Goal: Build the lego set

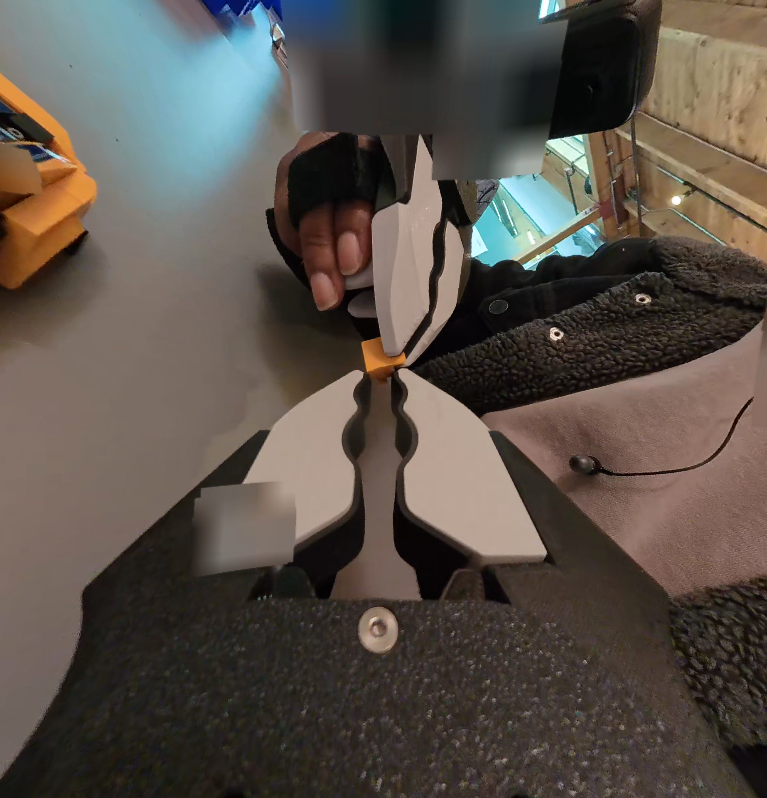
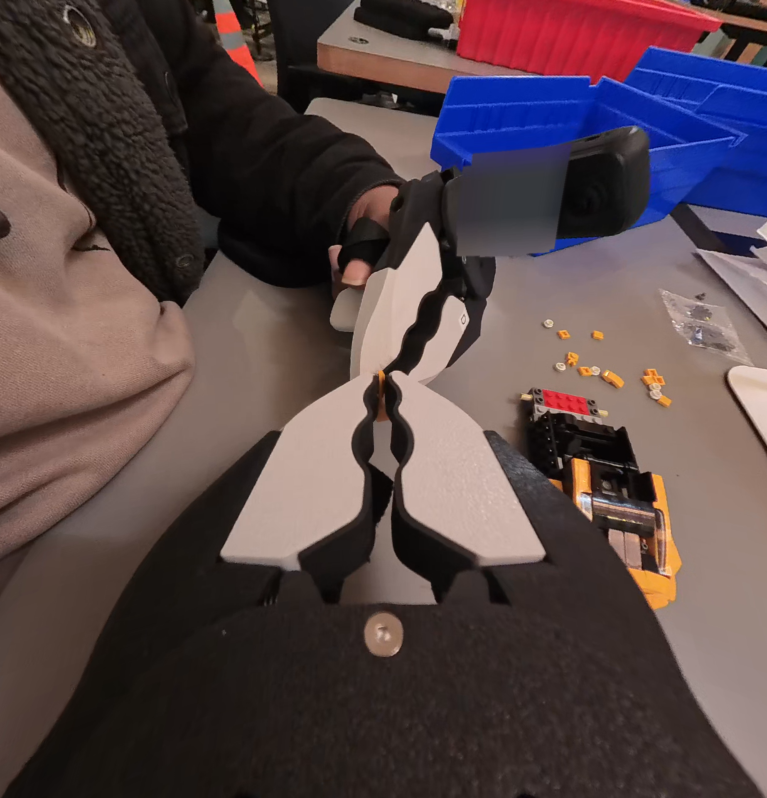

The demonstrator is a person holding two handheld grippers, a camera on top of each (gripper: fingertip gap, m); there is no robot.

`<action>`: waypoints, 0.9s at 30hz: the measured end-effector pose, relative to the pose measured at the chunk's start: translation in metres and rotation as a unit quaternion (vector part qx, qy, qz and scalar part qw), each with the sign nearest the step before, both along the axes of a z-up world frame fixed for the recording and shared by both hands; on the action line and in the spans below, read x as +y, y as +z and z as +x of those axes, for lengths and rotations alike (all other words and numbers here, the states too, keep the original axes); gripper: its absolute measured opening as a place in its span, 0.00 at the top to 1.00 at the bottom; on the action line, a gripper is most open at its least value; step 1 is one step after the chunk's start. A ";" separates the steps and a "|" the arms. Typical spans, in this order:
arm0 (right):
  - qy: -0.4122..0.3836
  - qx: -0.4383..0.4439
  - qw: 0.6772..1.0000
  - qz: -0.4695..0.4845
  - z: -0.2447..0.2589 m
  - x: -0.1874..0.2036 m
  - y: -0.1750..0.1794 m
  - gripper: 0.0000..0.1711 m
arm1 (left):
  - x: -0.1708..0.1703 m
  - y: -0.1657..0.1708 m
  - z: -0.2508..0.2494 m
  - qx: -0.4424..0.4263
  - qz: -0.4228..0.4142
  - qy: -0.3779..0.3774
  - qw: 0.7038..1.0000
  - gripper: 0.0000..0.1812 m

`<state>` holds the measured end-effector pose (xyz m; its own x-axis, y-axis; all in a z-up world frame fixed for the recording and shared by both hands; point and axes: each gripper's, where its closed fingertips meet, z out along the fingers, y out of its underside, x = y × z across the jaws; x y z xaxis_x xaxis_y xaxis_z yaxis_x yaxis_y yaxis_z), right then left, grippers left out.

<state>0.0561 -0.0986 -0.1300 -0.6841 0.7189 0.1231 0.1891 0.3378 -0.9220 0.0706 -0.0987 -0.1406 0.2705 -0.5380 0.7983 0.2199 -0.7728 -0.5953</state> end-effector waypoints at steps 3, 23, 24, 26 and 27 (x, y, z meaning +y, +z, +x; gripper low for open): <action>-0.012 -0.002 1.000 -0.014 -0.002 0.003 0.003 0.99 | 0.001 0.003 -0.001 -0.008 0.003 0.004 1.000 0.95; -0.061 -0.001 0.997 -0.055 -0.011 0.020 0.008 0.99 | 0.011 0.007 -0.013 0.030 0.068 0.056 0.996 0.91; -0.064 0.001 0.996 -0.060 -0.011 0.021 0.009 0.99 | 0.012 0.007 -0.013 0.042 0.079 0.061 0.994 0.90; -0.072 0.006 0.995 -0.075 -0.013 0.024 0.013 0.99 | 0.015 0.005 -0.014 0.081 0.113 0.077 0.987 0.88; -0.077 0.013 0.993 -0.085 -0.014 0.025 0.017 0.99 | 0.017 0.005 -0.015 0.101 0.136 0.086 0.982 0.88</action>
